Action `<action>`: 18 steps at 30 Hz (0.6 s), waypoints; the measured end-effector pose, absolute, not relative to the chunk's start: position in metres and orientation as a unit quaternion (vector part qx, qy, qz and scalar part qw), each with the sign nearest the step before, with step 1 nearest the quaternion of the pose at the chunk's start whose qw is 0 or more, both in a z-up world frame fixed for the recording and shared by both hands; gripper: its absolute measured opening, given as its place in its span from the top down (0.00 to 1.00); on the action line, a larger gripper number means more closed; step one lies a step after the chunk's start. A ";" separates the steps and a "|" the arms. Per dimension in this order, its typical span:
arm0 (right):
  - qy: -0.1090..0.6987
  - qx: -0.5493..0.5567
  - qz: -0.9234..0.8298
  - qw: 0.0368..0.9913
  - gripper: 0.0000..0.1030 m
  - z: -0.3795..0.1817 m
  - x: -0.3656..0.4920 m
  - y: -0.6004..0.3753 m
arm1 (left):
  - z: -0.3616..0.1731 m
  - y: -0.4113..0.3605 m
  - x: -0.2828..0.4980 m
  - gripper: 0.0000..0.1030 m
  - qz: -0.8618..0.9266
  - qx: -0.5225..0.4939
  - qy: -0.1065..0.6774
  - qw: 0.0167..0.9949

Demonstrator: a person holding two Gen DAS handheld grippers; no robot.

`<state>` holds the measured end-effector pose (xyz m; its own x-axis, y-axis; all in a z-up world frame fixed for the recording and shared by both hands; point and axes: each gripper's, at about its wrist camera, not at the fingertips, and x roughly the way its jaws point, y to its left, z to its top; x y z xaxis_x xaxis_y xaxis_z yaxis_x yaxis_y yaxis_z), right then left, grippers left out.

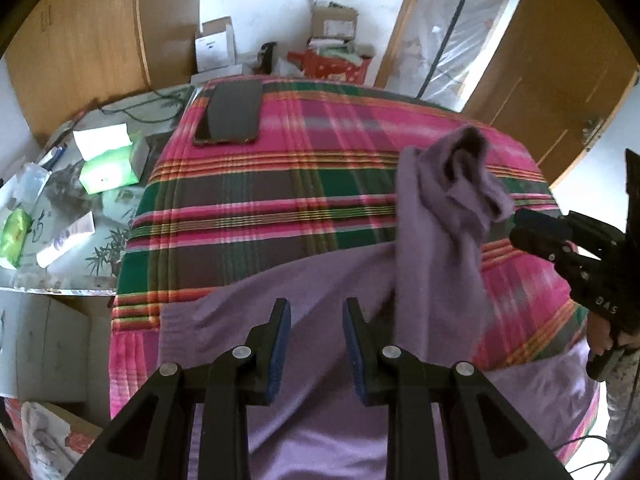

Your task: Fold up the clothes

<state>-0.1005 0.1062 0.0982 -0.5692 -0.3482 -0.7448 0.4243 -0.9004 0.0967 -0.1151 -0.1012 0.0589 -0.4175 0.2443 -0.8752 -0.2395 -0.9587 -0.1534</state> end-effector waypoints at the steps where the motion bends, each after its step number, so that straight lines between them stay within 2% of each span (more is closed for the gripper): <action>1: 0.046 0.408 -0.887 0.213 0.72 0.097 -0.106 0.105 | 0.056 -0.102 -0.118 0.73 0.842 -0.521 -0.001 0.142; 5: 0.034 0.386 -0.905 0.175 0.70 0.103 -0.131 0.115 | 0.043 -0.102 -0.133 0.73 0.838 -0.528 0.003 0.137; 10: 0.053 0.394 -0.901 0.173 0.55 0.088 -0.144 0.103 | 0.028 -0.095 -0.141 0.73 0.832 -0.537 0.018 0.137; 18: 0.101 0.408 -0.895 0.151 0.54 0.061 -0.158 0.082 | 0.017 -0.089 -0.148 0.73 0.832 -0.538 0.022 0.133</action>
